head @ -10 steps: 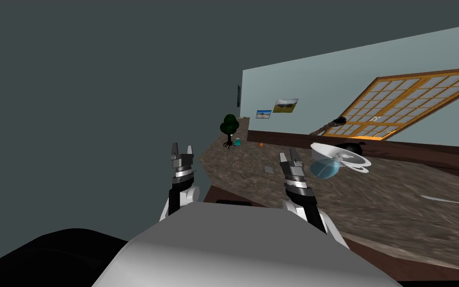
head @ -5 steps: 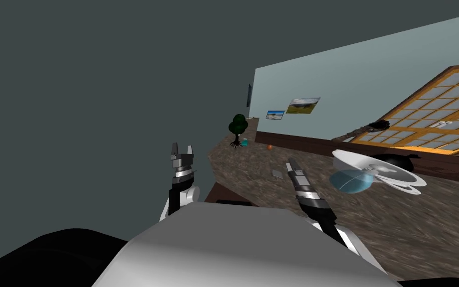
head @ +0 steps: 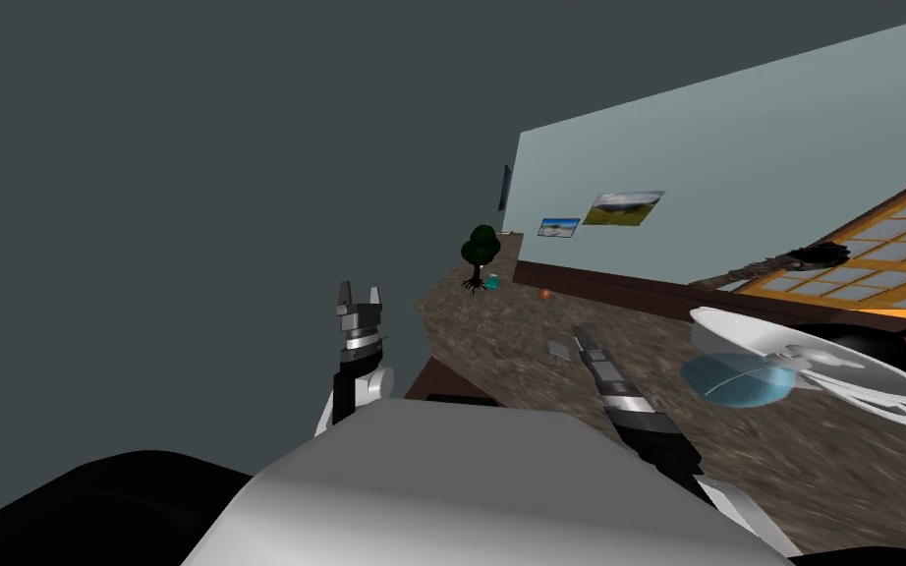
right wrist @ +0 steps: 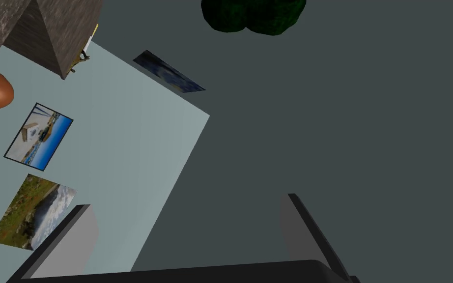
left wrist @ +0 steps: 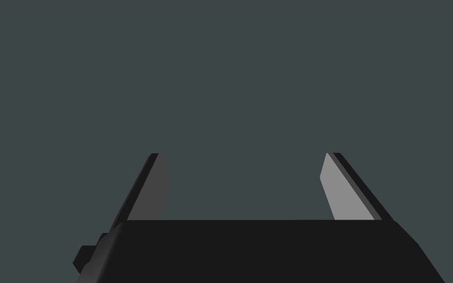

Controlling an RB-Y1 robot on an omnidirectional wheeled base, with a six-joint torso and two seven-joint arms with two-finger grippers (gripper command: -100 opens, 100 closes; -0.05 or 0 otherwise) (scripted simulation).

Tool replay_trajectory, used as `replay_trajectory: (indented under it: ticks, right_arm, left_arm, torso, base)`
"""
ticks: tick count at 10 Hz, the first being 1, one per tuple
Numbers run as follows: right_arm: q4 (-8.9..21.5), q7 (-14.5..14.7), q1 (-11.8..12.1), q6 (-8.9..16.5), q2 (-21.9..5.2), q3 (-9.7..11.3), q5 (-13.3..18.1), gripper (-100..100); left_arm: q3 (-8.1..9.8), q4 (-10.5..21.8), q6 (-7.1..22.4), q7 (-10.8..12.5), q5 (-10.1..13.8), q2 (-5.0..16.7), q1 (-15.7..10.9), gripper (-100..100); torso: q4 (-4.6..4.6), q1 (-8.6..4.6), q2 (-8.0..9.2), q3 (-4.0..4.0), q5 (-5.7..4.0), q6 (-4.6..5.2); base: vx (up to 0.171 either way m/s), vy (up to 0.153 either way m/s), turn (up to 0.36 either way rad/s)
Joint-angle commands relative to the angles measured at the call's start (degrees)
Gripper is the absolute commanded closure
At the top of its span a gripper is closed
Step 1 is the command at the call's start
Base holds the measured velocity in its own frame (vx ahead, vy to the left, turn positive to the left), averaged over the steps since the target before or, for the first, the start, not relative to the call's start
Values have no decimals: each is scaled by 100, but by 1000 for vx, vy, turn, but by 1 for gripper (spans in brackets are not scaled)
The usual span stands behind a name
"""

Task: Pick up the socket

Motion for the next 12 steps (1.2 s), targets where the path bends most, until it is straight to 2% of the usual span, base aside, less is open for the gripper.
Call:
replay_trajectory:
  ticks: [1,2,3,5,6,7,8,9,10,12]
  right_arm:
    - [86,41,286,-21,-161,-119,200,-100]
    - [186,63,485,-5,-332,-221,379,-100]
    - [186,63,583,-5,-332,-221,379,-100]
    - [402,111,977,20,-689,-394,751,-100]
    - [402,111,1102,20,-689,-394,751,-100]
    - [517,137,1369,32,-872,-465,942,-100]
    - [517,137,1369,32,-872,-465,942,-100]
    - [637,165,1575,43,-1058,-526,1135,-100]
    - [637,165,1640,43,-1058,-526,1135,-100]
    - [889,225,2110,68,-1433,-620,1504,-100]
  left_arm:
    - [0,0,0,0,0,0,0,0]
    - [0,0,0,0,0,0,-1,0]
    - [-1,0,0,0,0,0,-1,0]
    - [0,0,0,0,0,0,-1,0]
    - [0,0,0,0,0,0,-1,0]
    - [1,0,0,0,0,0,1,0]
    - [0,0,0,0,0,0,0,0]
    - [1,0,0,0,0,0,1,0]
    - [0,0,0,0,0,0,0,0]
    - [0,0,0,0,0,0,0,0]
  torso:
    - [0,0,0,0,0,0]
    - [0,1,0,0,1,-2]
    - [0,0,-1,0,0,-4]
    - [0,1,-1,-1,0,-3]
    - [0,2,-2,-1,1,-3]
    - [0,2,-2,-1,1,3]
    - [0,2,-3,-1,0,-3]
    - [0,0,-3,-2,0,3]
    - [-1,2,-4,-2,1,-1]
    - [-1,2,-4,-3,1,-1]
  base:
    - [-1,10,262]
    - [-1,11,358]
    - [2,2,117]
    - [4,16,334]
    - [4,7,104]
    - [4,17,275]
    - [4,8,110]
    - [8,16,235]
    - [7,7,126]
    - [14,16,323]
